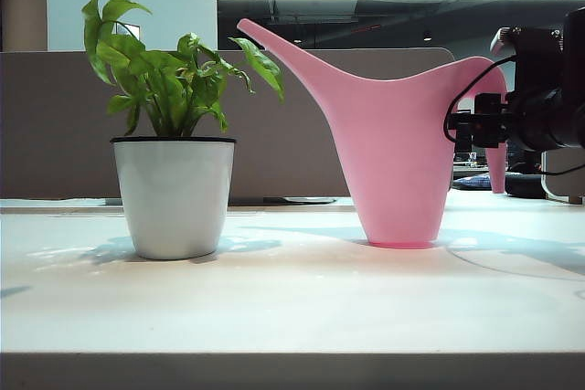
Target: Pick up the watering can from the table, water the potted plant, and put the can back.
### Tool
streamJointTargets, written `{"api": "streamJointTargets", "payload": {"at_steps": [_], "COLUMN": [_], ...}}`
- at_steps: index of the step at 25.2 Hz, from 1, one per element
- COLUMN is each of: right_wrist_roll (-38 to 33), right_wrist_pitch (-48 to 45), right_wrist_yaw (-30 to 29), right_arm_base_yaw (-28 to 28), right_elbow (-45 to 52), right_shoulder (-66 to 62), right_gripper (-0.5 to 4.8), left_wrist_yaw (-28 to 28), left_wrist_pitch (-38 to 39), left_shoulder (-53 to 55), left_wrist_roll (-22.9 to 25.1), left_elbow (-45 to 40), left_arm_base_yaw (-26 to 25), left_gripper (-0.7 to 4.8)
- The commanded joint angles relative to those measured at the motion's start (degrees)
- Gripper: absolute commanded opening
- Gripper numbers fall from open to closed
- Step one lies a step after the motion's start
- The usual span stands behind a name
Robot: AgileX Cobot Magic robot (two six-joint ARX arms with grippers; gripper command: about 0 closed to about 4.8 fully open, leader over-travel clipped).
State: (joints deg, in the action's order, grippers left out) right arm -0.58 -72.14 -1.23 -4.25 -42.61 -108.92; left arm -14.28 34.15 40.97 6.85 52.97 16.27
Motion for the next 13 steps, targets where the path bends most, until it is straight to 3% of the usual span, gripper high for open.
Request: {"api": "streamJointTargets", "payload": {"at_steps": [1,5,9,13], "right_wrist_roll": [-0.04,-0.02,-0.02,0.00], "right_wrist_pitch": [1.29,2.16,2.93,2.97], "right_wrist_yaw": [0.04,0.02,0.04,0.04], "right_arm_base_yaw": [0.17,0.33,0.39,0.44], "right_elbow": [-0.09,-0.09,-0.09,-0.09], "right_shoulder": [0.35,0.35,0.35,0.39], "right_gripper": [1.82,1.90,2.35,2.36], "left_wrist_yaw": [0.11,0.11,0.13,0.13], "left_wrist_pitch": [-0.26,0.11,0.28,0.24], "left_shoulder": [-0.09,-0.09,-0.09,-0.09], "left_wrist_roll": [0.22,0.22,0.22,0.22], "left_elbow": [0.31,0.31,0.31,0.31], "left_arm_base_yaw": [-0.04,-0.04,-0.04,-0.04], "left_gripper": [-0.05,-0.05,-0.05,-0.05]}}
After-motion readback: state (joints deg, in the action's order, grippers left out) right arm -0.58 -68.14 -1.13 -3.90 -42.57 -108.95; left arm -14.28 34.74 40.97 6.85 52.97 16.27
